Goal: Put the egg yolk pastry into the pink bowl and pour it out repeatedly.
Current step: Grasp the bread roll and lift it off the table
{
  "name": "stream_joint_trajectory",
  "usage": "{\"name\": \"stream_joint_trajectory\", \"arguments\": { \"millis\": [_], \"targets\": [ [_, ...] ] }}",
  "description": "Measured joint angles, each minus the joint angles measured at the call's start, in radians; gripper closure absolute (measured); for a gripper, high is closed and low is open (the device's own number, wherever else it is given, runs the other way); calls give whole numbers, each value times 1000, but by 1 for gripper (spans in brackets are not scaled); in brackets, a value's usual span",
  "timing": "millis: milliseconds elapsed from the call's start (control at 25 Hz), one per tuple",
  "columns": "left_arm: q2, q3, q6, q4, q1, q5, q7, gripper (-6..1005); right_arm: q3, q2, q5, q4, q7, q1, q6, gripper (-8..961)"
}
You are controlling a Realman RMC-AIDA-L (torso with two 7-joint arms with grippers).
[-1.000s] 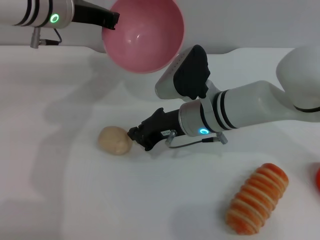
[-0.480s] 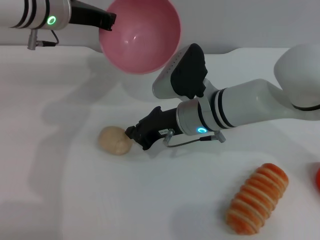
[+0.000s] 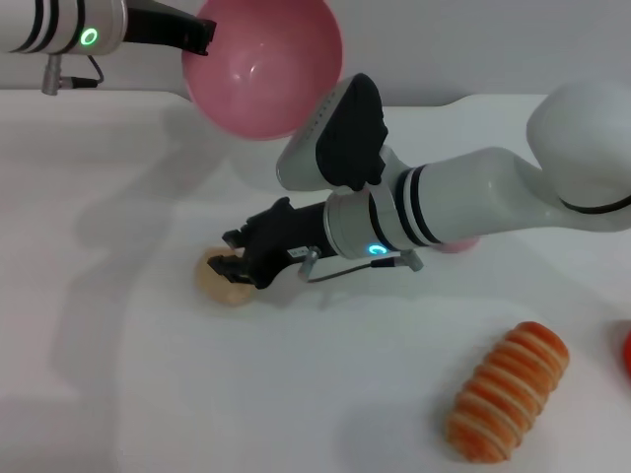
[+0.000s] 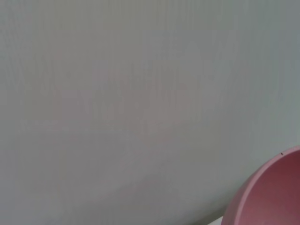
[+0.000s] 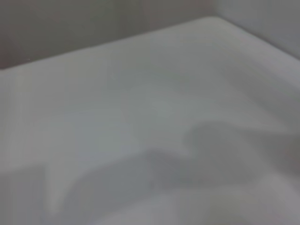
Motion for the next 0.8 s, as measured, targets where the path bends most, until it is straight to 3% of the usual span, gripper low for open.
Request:
{"name": "stream_joint_trajectory", "arguments": {
  "millis": [320, 800],
  "targets": [
    [1, -2, 0, 18, 12, 0, 0, 917, 31, -7, -1, -44, 7, 4, 4, 407],
    [9, -20, 13, 30, 13, 36, -15, 916, 33, 3, 5, 29, 61, 63, 3, 341]
  ]
}}
